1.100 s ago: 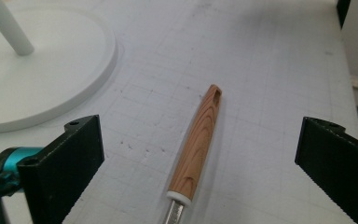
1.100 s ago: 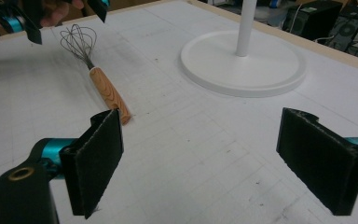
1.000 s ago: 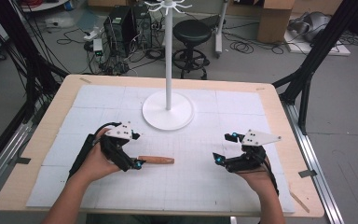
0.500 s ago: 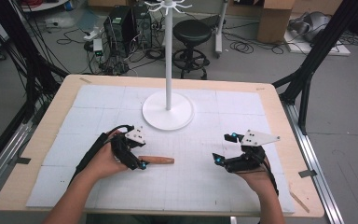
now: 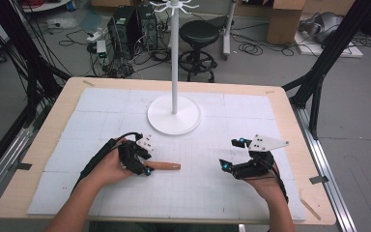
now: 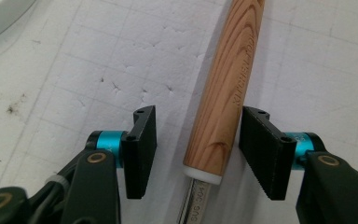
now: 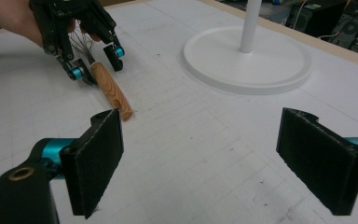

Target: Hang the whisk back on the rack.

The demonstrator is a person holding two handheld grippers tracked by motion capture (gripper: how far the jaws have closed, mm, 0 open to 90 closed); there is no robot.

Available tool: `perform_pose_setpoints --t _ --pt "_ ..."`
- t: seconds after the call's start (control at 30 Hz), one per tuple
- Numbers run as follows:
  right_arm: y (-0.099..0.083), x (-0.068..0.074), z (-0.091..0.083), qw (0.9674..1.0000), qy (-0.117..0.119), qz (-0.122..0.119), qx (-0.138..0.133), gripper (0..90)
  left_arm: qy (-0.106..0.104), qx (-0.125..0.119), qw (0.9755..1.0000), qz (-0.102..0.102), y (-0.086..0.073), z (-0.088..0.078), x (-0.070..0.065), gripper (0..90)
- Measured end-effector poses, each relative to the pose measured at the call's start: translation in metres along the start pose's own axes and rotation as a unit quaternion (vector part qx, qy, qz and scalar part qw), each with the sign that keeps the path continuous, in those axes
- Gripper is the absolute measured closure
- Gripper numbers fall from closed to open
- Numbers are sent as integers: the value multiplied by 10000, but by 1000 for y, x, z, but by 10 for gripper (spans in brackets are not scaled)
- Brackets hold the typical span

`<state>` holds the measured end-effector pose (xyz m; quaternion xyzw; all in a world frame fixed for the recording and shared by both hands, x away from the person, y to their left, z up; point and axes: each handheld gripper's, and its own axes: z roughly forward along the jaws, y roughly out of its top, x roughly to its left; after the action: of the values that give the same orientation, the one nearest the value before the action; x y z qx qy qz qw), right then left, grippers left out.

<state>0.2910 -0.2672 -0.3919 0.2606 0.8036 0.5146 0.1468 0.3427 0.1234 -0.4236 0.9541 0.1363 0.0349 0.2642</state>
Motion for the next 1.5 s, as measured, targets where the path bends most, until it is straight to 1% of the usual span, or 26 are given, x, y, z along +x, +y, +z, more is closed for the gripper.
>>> perform_pose_setpoints --t 0.07,0.1,0.13,0.17,0.2,0.23,0.27,0.3,0.37,0.43,0.57,0.77,0.8,0.83,0.9,1.03,1.07,1.1,1.13,1.17,1.27,1.3,1.37,1.4,1.43,1.5 --pt "0 0 1 10000 3 -8 13 138 -17 0 10000 6 0 0 0 516" --pt "0 0 1 10000 -1 -13 18 139 -19 13 10000 13 0 -1 1 558" --pt "0 0 1 10000 -1 -13 18 139 -11 19 10000 3 0 -2 1 558" --pt "-1 0 1 10000 -2 -12 29 139 -18 51 10000 1 0 -2 2 600" --pt "-1 -1 1 10000 -13 -11 34 140 -33 54 10000 -15 0 -2 3 609" --pt "-1 0 1 10000 -19 12 31 140 -38 140 9999 16 2 -2 3 624" --pt "-1 -1 1 10000 -20 -10 27 141 -17 215 9998 43 4 -2 3 624" --pt "-1 -1 1 10000 -20 -10 27 141 -17 215 9998 43 4 -2 3 623" --pt "-1 0 2 10000 -9 -6 44 141 35 397 9991 111 10 0 1 623" --pt "-1 0 2 10000 -14 7 46 141 69 494 9986 159 12 0 0 624" --pt "-1 0 2 10000 -6 -23 32 141 37 456 9988 190 11 0 0 632" --pt "-1 1 3 10000 11 -31 43 141 27 469 9979 457 12 0 -4 686" --pt "-1 1 3 10000 0 -34 37 141 -27 452 9980 434 12 0 -3 707" --pt "-1 1 3 10000 0 -34 37 141 -27 452 9980 434 12 0 -3 709" --pt "-1 0 3 10000 9 -11 58 141 -98 441 9984 345 11 -1 -1 712" --pt "-2 0 3 10000 14 -11 61 141 -93 428 9987 275 11 -1 -1 714" --pt "-2 0 4 10000 12 -6 58 141 -95 432 9986 288 11 -2 -1 714" --pt "-2 -1 4 10000 19 -7 58 141 -76 334 9990 296 11 -5 -1 714" --pt "-2 -1 4 10000 19 -7 58 141 -76 334 9990 296 11 -5 -1 714" --pt "-2 -1 4 10000 14 -3 62 141 -79 256 9992 313 11 -8 -1 714" --pt "-2 -1 4 10000 18 -5 77 141 -79 -145 9995 267 10 -21 -1 714" --pt "-2 -1 5 10000 21 -10 72 141 -70 -273 9993 234 10 -26 -1 715" --pt "-2 -1 5 10000 22 -13 76 141 -51 -453 9987 207 10 -34 0 715" --pt "-2 -1 5 10000 21 -12 76 141 -12 -621 9979 167 10 -42 1 715" --pt "-2 -1 5 10000 21 -12 76 141 -12 -621 9979 167 10 -42 1 715" --pt "-2 0 4 10000 28 -1 77 141 27 -802 9967 150 11 -50 2 715"
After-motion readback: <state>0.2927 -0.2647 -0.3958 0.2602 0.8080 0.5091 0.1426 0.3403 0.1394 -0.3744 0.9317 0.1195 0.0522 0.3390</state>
